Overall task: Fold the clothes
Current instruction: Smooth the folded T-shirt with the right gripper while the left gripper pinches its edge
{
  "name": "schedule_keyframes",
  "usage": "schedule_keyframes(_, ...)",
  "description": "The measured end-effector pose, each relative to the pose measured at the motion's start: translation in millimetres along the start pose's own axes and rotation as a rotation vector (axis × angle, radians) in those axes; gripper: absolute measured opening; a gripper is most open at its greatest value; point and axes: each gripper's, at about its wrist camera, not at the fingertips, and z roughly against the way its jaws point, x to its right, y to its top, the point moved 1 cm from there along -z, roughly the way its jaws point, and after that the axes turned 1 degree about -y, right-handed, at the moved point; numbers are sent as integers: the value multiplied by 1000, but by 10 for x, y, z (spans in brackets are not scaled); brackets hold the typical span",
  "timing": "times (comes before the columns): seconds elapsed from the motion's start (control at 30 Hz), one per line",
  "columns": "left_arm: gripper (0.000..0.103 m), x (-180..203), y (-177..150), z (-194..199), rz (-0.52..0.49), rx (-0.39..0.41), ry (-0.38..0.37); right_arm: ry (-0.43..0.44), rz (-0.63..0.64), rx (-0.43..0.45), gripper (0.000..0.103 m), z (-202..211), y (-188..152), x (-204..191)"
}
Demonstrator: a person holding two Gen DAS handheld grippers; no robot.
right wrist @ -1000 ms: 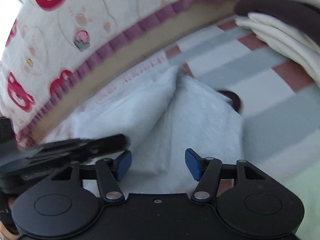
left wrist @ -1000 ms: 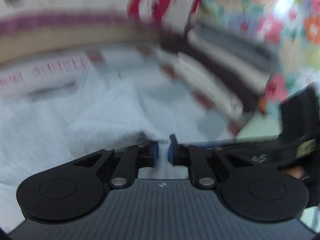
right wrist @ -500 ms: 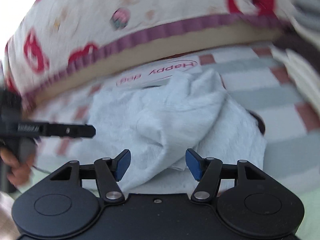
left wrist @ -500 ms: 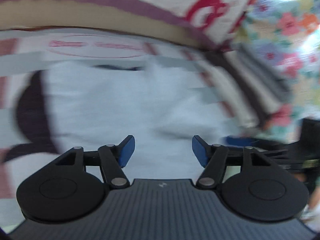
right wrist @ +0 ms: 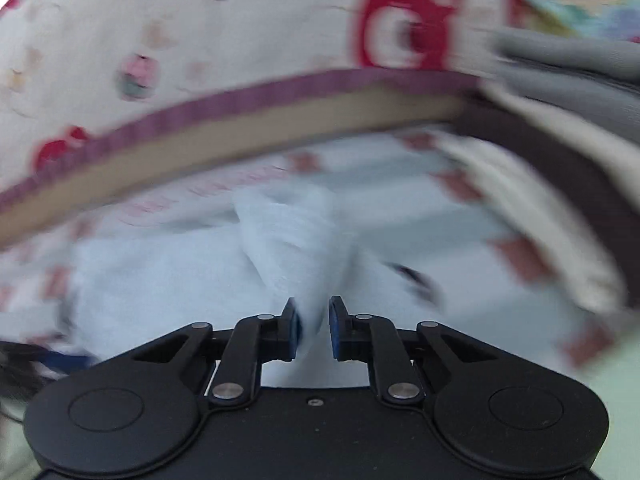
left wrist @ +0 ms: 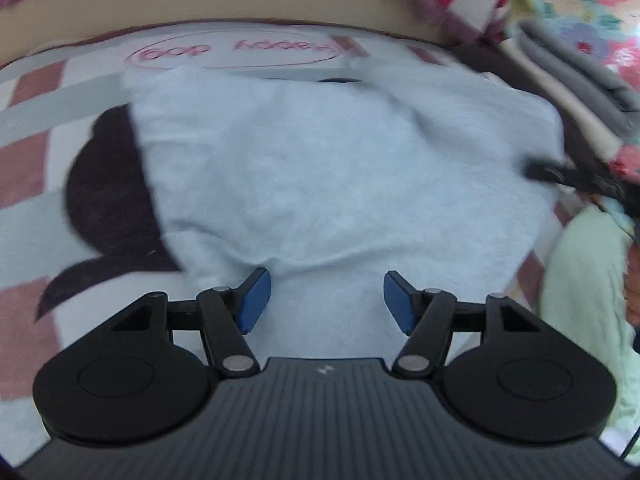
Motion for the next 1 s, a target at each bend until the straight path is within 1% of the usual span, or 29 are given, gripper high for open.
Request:
schedule_keyframes(0.03, 62, -35, 15, 25, 24, -5, -5, -57, 35, -37, 16, 34, -102, 102)
schedule_keyframes(0.07, 62, -69, 30, 51, 48, -10, -10, -120, 60, -64, 19, 70, -200, 215)
schedule_keyframes(0.1, 63, -101, 34, 56, 63, -15, -19, -151, 50, -81, 20, 114, -277, 364)
schedule_keyframes(0.13, 62, -128, 24, 40, 66, -21, -29, -127, -17, -87, 24, 157, -312, 516)
schedule_keyframes(0.17, 62, -142, 17, 31, 65, -23, -33, -102, -85, -93, 24, 200, -347, 667)
schedule_keyframes(0.2, 63, -140, 26, 32, 63, -23, -37, -70, -175, -80, 25, 238, -357, 778)
schedule_keyframes(0.27, 64, -130, 52, 26, 67, -28, -55, 36, -297, -74, 34, 221, -323, 885)
schedule_keyframes(0.37, 65, -148, 47, -13, 95, -39, -105, 177, -360, -74, 37, 67, -229, 816)
schedule_keyframes(0.47, 65, -146, 23, 0, 79, -49, -107, 239, -397, -100, 41, -95, -239, 649)
schedule_keyframes(0.5, 65, -135, 18, 12, 64, -53, -101, 237, -398, -112, 41, -151, -244, 633)
schedule_keyframes(0.53, 65, -101, 10, 17, 33, -67, -87, 218, -398, -128, 42, -193, -245, 600)
schedule_keyframes(0.6, 65, 26, -14, 34, -61, -110, -43, 184, -417, -154, 43, -281, -255, 580)
schedule_keyframes(0.63, 66, 66, -23, 71, -79, -114, -47, 170, -435, -164, 45, -326, -264, 591)
schedule_keyframes(0.67, 66, 107, -32, 109, -97, -119, -51, 163, -465, -172, 51, -369, -274, 608)
schedule_keyframes(0.77, 70, 132, -92, 159, -106, -128, -64, 170, -521, -172, 53, -459, -288, 624)
schedule_keyframes(0.8, 71, 143, -139, 141, -122, -147, -52, 158, -455, -181, 53, -473, -257, 560)
schedule_keyframes(0.83, 71, 152, -175, 131, -137, -156, -43, 146, -387, -188, 45, -484, -226, 496)
schedule_keyframes(0.87, 71, 159, -199, 132, -149, -156, -36, 121, -287, -177, 10, -457, -195, 403)
schedule_keyframes(0.9, 71, 166, -223, 132, -161, -155, -29, 101, -190, -130, 5, -364, -156, 302)
schedule_keyframes(0.93, 71, 171, -240, 143, -175, -154, -27, 81, -95, -83, 5, -270, -117, 201)
schedule_keyframes(1.0, 70, 150, -269, 180, -204, -158, -46, 78, -18, 16, 4, 8, -56, 71)
